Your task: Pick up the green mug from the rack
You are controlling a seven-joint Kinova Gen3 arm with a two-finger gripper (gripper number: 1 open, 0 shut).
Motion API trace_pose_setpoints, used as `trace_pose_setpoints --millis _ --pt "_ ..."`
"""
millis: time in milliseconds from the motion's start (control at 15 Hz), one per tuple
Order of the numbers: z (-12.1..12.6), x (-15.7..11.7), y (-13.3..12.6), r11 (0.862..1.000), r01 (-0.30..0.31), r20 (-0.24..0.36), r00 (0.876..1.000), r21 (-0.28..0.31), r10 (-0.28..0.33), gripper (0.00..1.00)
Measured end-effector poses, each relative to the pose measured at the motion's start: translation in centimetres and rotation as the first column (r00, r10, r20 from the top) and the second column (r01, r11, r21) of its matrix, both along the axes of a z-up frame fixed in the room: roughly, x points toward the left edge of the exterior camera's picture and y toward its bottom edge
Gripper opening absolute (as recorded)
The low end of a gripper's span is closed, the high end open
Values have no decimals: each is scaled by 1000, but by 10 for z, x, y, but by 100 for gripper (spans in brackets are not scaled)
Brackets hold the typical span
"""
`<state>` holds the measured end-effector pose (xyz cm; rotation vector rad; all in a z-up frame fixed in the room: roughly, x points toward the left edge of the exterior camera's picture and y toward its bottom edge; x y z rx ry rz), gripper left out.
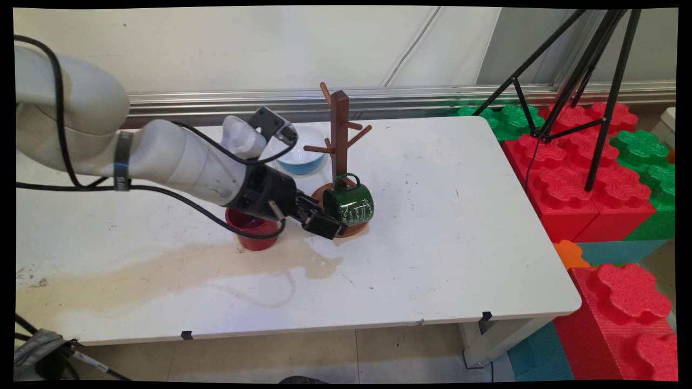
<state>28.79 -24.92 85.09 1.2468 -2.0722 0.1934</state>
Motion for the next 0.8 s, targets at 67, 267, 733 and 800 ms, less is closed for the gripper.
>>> trace_pose_setpoints --millis 67,267,733,800 --pt "-1 -2 0 1000 -6 -2 1000 0 6 100" --pt "-9 -10 -1 999 -35 -10 999 -1 35 100" --pt "-21 -24 1 997 -82 -20 996 -4 82 100" --pt "-23 -26 1 996 -89 -21 996 -5 89 100"
